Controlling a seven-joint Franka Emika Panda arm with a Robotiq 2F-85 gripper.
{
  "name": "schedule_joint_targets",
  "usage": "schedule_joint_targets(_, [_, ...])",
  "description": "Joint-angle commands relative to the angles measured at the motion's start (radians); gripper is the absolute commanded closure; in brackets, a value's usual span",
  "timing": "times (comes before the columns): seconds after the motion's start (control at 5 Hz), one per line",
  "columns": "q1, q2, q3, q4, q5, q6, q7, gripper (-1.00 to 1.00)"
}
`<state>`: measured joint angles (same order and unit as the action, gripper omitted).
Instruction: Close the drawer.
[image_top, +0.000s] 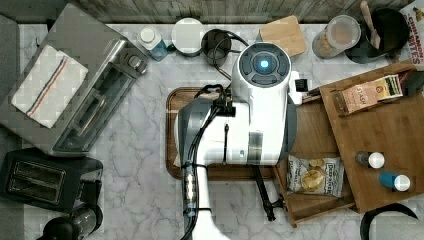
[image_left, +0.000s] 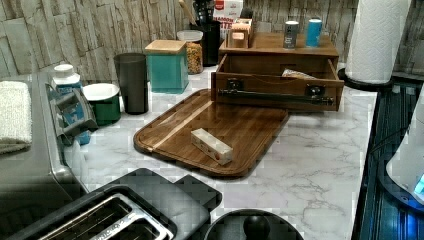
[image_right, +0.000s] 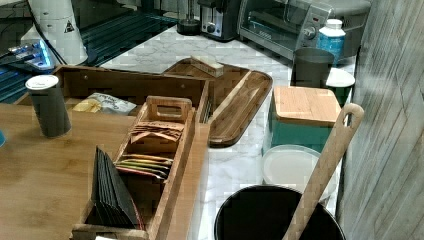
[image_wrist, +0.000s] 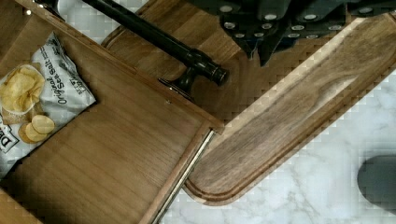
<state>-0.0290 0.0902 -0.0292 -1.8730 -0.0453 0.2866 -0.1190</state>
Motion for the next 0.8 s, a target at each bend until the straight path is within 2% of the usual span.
schedule_joint_targets(0.2, [0.044,-0.097,0.055,-0.146,0.074,0.092,-0.125,1.0])
schedule_joint_targets(0.4, [0.068,-0.119,0.071,-0.201,0.082,0.149,-0.189,1.0])
schedule_joint_targets(0.8, [0.064,-0.141,0.094,-0.299,0.098,0.228,-0.431,1.0])
